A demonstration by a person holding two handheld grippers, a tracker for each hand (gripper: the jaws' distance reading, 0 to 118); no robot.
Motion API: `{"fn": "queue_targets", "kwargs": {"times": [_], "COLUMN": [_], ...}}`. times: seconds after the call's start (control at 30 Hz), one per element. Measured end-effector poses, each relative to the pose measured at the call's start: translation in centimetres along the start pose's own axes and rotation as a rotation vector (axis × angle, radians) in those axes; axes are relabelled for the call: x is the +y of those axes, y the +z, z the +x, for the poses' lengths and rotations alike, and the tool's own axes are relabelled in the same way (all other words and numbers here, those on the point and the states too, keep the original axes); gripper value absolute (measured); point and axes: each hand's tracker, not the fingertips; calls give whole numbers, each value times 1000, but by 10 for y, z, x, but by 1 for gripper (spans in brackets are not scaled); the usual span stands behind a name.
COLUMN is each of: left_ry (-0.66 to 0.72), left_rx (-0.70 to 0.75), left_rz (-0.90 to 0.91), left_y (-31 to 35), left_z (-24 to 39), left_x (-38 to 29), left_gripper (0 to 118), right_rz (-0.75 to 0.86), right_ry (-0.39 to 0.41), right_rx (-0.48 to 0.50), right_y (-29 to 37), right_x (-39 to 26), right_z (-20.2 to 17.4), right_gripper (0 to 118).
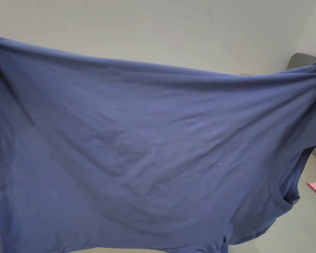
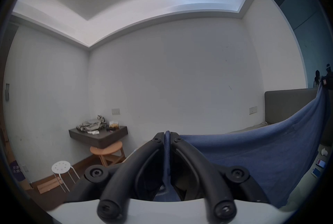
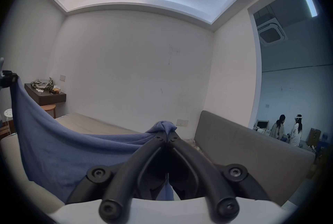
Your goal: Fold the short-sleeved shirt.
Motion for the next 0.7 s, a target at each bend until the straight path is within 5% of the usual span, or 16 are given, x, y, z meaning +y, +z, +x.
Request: {"fn": "queue_targets", "kwargs": {"times": [0.7], "left_ry": [-64], "left_rx": [-3], "left_rz": [-43], "left_y": [-159], "left_z": [13], "left_x": [56], "left_gripper": [3], "right_rz": [90], "right_ry": [78], "right_rx": [-81], "right_y": [-162], "right_x": [73], "right_z": [-24], "right_gripper": [0]}}
